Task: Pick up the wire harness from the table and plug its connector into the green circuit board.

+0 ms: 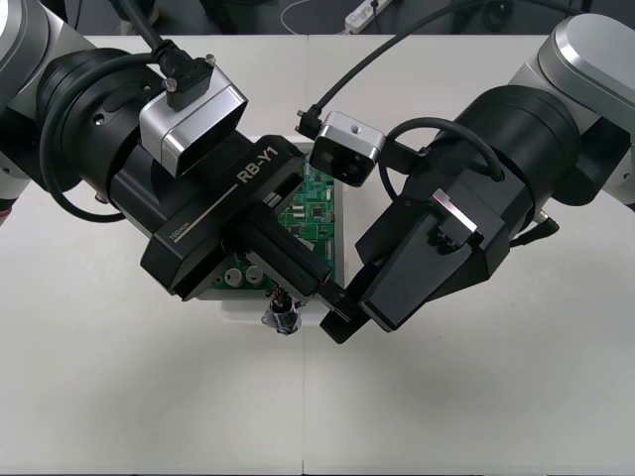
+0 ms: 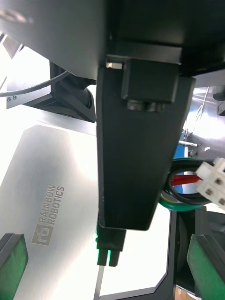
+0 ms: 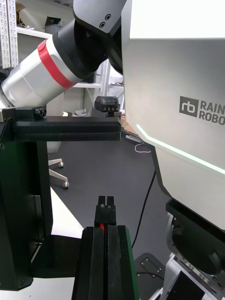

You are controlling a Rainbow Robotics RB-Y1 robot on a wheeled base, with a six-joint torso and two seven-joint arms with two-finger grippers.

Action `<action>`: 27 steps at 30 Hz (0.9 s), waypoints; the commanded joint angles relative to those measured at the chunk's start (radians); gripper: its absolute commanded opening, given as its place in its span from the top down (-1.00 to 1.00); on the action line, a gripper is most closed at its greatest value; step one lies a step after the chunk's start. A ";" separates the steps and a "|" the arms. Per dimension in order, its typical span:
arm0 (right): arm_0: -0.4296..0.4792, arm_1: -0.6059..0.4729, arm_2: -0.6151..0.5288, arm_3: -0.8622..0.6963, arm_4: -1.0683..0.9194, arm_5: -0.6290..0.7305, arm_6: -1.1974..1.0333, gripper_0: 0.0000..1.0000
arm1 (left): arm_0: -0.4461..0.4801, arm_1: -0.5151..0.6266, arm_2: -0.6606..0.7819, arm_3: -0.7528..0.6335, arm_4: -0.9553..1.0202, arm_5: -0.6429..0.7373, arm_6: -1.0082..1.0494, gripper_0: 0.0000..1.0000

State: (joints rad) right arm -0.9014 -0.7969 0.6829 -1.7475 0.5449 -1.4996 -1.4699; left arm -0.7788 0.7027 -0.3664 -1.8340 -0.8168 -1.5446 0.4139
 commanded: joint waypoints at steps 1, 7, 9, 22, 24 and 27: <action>-0.045 0.010 0.007 -0.026 -0.019 0.006 0.043 -1.00 | -0.039 0.012 -0.013 -0.001 0.036 -0.026 -0.061 1.00; -0.045 -0.002 0.007 -0.017 -0.019 0.002 0.043 -1.00 | -0.028 0.050 -0.011 0.002 0.059 -0.026 -0.073 1.00; -0.045 -0.005 0.007 -0.014 -0.019 0.002 0.048 -1.00 | -0.023 0.066 -0.008 0.004 0.065 -0.026 -0.078 1.00; -0.045 -0.045 0.006 0.032 -0.031 -0.021 0.105 -1.00 | 0.035 0.147 0.083 0.015 0.103 -0.026 -0.075 1.00; -0.045 -0.050 0.004 0.042 -0.029 -0.022 0.108 -1.00 | 0.046 0.158 0.096 0.018 0.105 -0.026 -0.076 1.00; -0.045 -0.058 0.000 0.056 -0.031 -0.022 0.115 -1.00 | 0.062 0.176 0.113 0.021 0.114 -0.026 -0.076 1.00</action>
State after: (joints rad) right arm -0.9014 -0.8138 0.6829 -1.7018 0.5324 -1.5116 -1.4075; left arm -0.7424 0.8253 -0.2993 -1.8146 -0.7300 -1.5447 0.3901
